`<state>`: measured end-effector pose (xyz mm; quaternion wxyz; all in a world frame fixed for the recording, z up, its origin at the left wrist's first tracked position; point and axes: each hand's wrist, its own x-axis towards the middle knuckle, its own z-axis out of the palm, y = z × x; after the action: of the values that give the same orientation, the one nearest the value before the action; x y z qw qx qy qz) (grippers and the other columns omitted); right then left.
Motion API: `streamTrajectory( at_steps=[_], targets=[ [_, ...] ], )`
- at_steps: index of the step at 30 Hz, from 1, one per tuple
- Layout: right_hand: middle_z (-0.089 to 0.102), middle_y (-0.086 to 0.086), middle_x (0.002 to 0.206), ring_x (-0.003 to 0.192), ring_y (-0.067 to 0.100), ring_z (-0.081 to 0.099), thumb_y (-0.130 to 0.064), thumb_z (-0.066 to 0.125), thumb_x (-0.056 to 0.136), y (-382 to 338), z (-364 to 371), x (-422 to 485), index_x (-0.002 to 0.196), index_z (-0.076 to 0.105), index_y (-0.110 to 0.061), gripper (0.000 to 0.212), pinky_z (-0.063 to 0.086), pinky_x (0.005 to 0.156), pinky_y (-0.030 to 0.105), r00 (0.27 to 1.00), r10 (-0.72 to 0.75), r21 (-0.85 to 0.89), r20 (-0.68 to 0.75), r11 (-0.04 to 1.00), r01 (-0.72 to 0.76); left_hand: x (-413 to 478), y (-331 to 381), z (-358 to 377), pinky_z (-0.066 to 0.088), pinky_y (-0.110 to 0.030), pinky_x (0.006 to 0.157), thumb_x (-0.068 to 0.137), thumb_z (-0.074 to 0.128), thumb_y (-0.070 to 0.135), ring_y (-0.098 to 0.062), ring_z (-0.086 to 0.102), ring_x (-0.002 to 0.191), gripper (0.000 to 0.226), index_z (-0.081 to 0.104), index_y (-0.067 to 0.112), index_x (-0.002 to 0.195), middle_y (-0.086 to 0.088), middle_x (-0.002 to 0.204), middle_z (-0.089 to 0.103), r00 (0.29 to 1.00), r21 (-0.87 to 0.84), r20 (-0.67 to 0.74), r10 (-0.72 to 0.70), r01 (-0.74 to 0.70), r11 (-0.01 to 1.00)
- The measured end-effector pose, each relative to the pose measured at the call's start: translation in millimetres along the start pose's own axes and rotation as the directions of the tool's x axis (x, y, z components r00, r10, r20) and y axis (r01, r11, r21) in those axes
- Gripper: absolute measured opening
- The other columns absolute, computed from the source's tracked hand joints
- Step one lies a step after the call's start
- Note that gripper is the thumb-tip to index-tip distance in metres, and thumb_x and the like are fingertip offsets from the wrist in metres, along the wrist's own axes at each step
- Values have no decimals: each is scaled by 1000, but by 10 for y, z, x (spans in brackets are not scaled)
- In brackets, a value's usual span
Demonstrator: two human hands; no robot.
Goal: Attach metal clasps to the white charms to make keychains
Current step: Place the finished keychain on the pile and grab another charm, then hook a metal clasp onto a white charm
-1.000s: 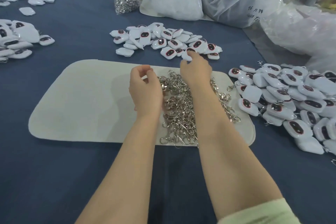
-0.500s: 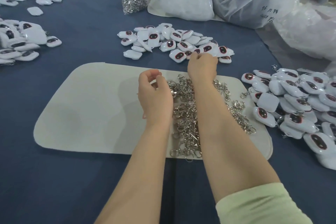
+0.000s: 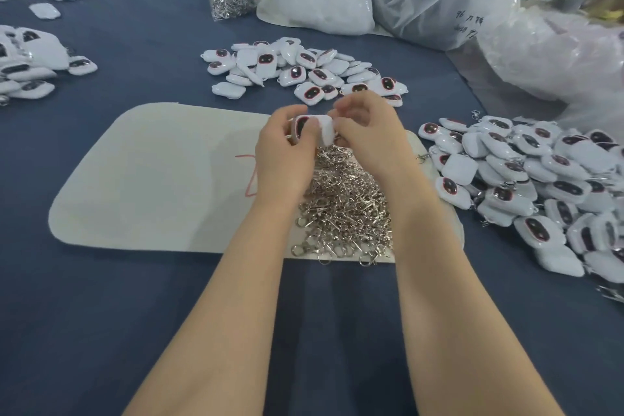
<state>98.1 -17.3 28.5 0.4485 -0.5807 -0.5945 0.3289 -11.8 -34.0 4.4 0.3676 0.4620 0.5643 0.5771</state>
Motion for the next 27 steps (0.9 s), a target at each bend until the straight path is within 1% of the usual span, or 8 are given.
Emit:
streamTrajectory(
  at_steps=[3,8,12,15,19,21,23,27],
  targets=[
    [61,-8,106,91,7,56,-18,57,91,138,29,-33,111,59,-21,20,47,89,26,997,2,-275,-80,961,-24,37,-18,-29,55,-23,59,92,60,16,-10,67,70,12,59,21,103,2,96,61,987,-220,-60,-148,132,967],
    [58,4,121,114,27,52,-39,65,87,242,210,-37,116,63,-27,31,43,99,44,991,89,-664,100,747,0,84,-32,-58,52,-14,64,92,60,12,-1,65,60,6,64,10,87,0,87,65,955,-464,-68,-290,227,856],
    [67,-4,96,88,15,59,-31,61,91,250,213,-26,99,71,-22,15,47,80,31,999,17,-547,30,837,3,93,-16,-55,53,-16,63,94,56,11,-7,68,66,21,59,-4,109,-10,100,64,935,-553,-30,-353,279,785],
    [59,-11,78,67,3,49,-28,58,94,256,152,-15,101,72,-18,19,32,61,20,999,-1,-381,-46,924,-16,96,4,-52,57,-19,63,96,51,10,-15,72,68,31,48,-8,121,-10,99,62,923,-608,-9,-385,301,735],
    [57,-18,69,68,4,53,-25,56,94,233,74,23,95,71,-19,16,39,57,17,984,16,-162,-178,986,-46,57,36,-45,55,-18,57,96,48,8,-17,72,66,22,43,4,118,-9,95,58,936,-547,-24,-352,283,788],
    [64,-17,78,70,-4,58,-20,57,94,222,55,14,107,68,-17,18,45,65,9,981,60,-25,-185,997,-66,34,38,-39,53,-18,54,97,45,8,-15,72,66,20,44,17,115,-3,90,59,960,-447,-32,-280,237,863],
    [70,-12,85,73,-3,61,-18,57,94,238,43,1,117,62,-18,24,50,70,16,984,91,54,-155,995,-84,12,37,-30,54,-19,55,97,42,7,-12,72,66,22,52,22,109,2,86,60,981,-339,-26,-194,174,924],
    [72,-7,86,76,8,65,-11,55,94,250,33,20,116,58,-18,23,54,77,26,987,88,111,-135,991,-74,2,18,1,57,-40,81,95,47,11,-16,70,83,24,63,27,88,5,83,60,996,-105,4,-93,93,990]
  ],
)
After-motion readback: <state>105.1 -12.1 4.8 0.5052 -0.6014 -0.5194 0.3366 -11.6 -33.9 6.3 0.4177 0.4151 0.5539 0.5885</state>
